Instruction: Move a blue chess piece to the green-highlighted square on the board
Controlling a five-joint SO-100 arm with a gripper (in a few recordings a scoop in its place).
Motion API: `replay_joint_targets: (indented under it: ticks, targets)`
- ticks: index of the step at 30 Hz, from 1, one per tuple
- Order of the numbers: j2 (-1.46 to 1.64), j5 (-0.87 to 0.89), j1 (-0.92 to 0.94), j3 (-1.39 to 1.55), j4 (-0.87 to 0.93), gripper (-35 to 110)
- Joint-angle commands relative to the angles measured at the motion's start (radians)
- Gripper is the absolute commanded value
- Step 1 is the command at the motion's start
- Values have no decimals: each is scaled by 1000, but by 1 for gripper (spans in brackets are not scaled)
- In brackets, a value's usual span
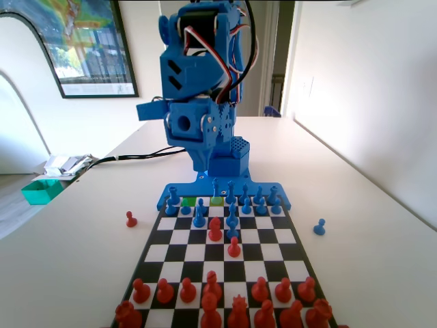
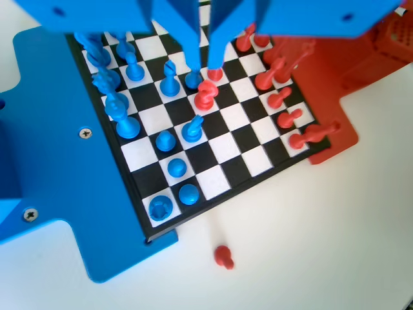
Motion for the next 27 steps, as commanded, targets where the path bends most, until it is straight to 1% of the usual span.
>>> replay_joint_targets:
  ticks: [1, 3, 9, 19, 27]
  targets:
    - [11, -282, -28, 25, -20, 1]
    - [23, -261, -57, 52, -40, 1]
    - [46, -276, -103, 121, -81, 2]
    - [129, -324, -95, 192, -41, 7]
    - [193, -348, -106, 233, -8, 7]
